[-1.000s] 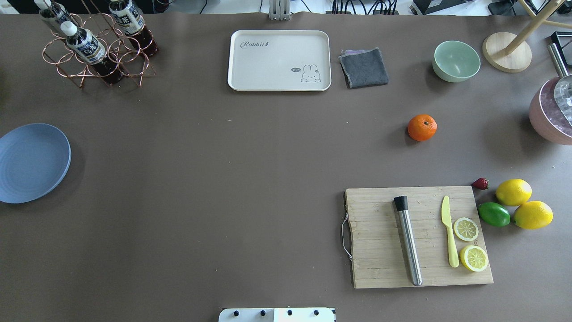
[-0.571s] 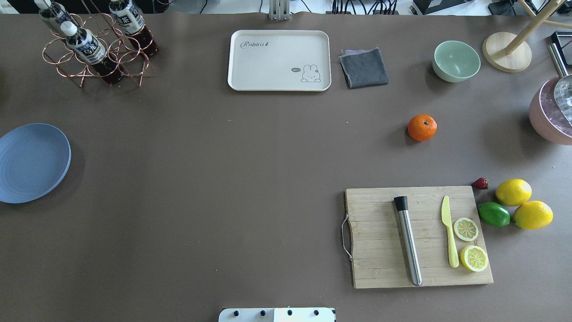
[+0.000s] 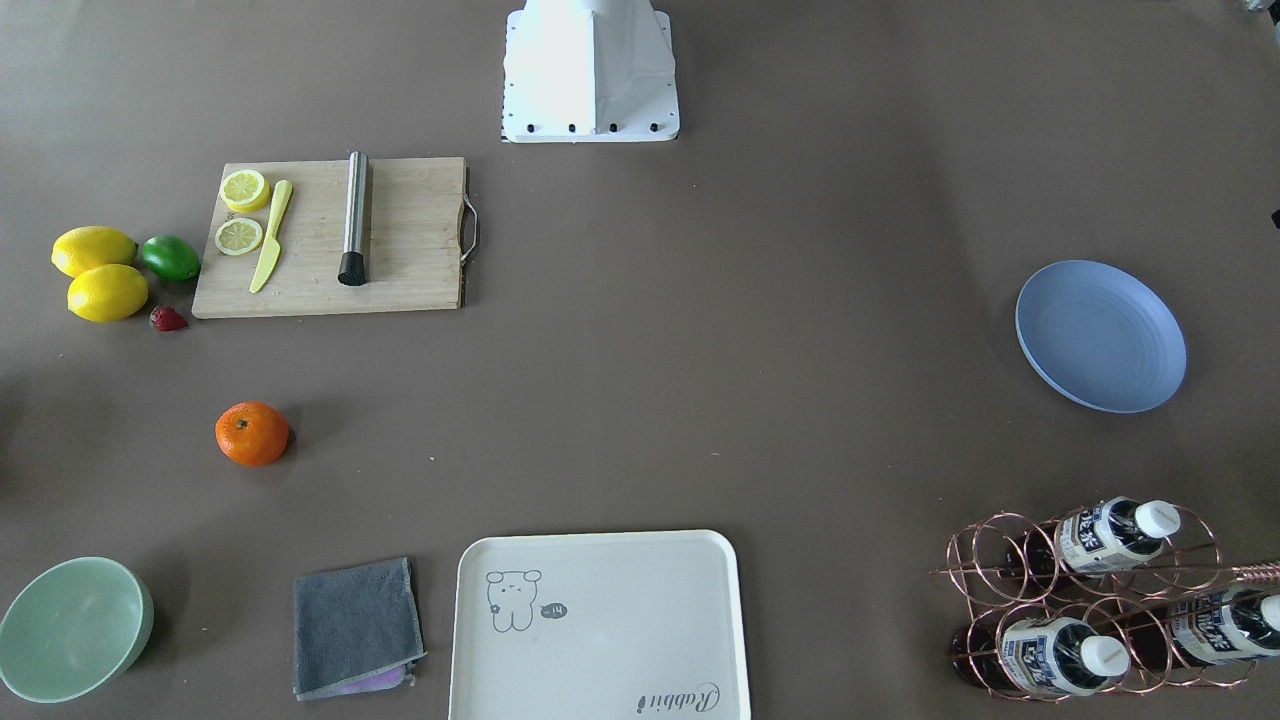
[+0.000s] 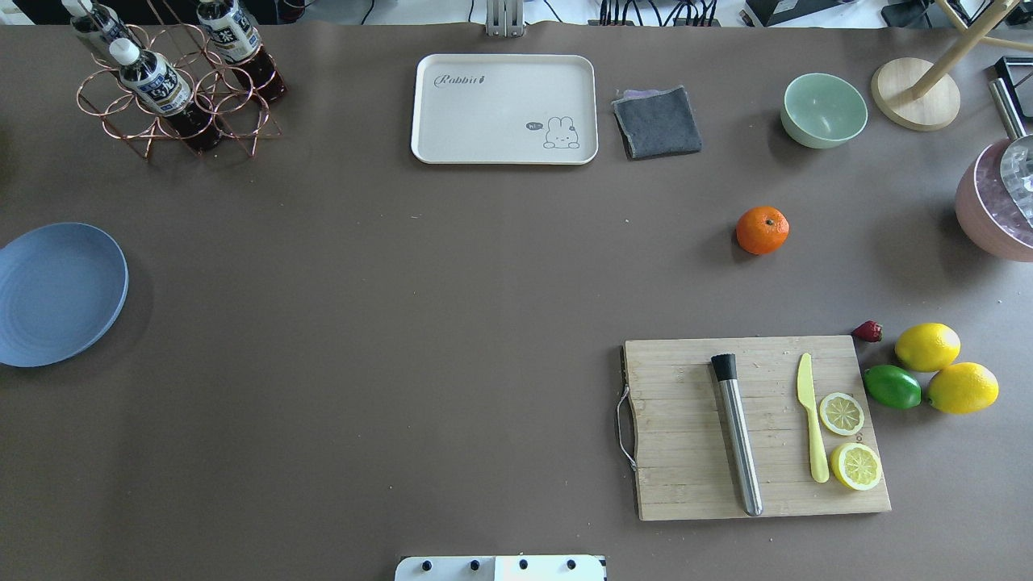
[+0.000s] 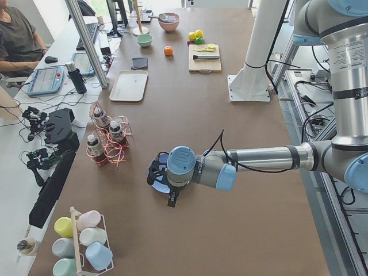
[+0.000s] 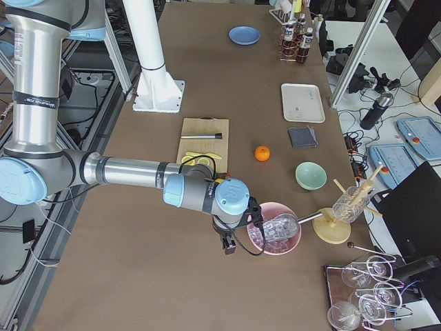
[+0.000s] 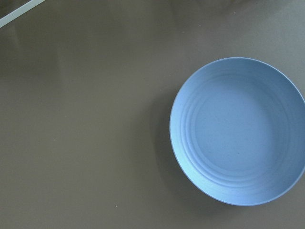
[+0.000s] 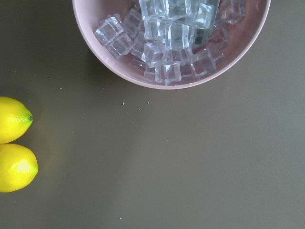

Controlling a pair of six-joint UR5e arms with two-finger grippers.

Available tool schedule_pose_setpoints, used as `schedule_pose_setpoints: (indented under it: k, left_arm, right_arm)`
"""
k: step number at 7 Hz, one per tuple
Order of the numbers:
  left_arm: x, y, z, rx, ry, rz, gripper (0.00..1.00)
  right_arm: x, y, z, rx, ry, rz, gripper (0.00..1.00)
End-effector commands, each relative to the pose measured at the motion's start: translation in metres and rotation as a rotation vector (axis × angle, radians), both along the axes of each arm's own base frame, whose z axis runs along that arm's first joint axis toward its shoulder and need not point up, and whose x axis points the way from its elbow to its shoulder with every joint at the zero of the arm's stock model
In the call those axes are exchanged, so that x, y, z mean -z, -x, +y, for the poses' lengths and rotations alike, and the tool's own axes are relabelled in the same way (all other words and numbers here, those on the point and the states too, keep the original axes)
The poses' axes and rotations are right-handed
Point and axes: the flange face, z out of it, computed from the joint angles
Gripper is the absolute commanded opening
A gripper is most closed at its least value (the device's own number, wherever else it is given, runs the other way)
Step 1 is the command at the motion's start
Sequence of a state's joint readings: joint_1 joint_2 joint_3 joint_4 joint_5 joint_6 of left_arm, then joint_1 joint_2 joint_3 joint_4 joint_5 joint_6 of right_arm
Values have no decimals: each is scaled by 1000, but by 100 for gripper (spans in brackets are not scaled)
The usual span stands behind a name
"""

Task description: Pick orange to plate

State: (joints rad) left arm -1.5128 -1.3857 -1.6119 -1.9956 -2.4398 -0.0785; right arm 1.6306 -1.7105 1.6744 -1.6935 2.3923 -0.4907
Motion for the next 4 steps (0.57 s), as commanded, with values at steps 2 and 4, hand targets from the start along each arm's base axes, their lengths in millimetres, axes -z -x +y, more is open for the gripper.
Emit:
schedule_pose_setpoints:
  k: [2, 4]
  left_arm:
    - [-60, -76, -49, -3, -9, 36, 97]
    - [-62, -122, -47, -1, -13, -20, 97]
  right_arm:
    - [4, 1, -2, -2, -9, -17, 100]
    - [0, 2, -1, 2, -10, -17, 100]
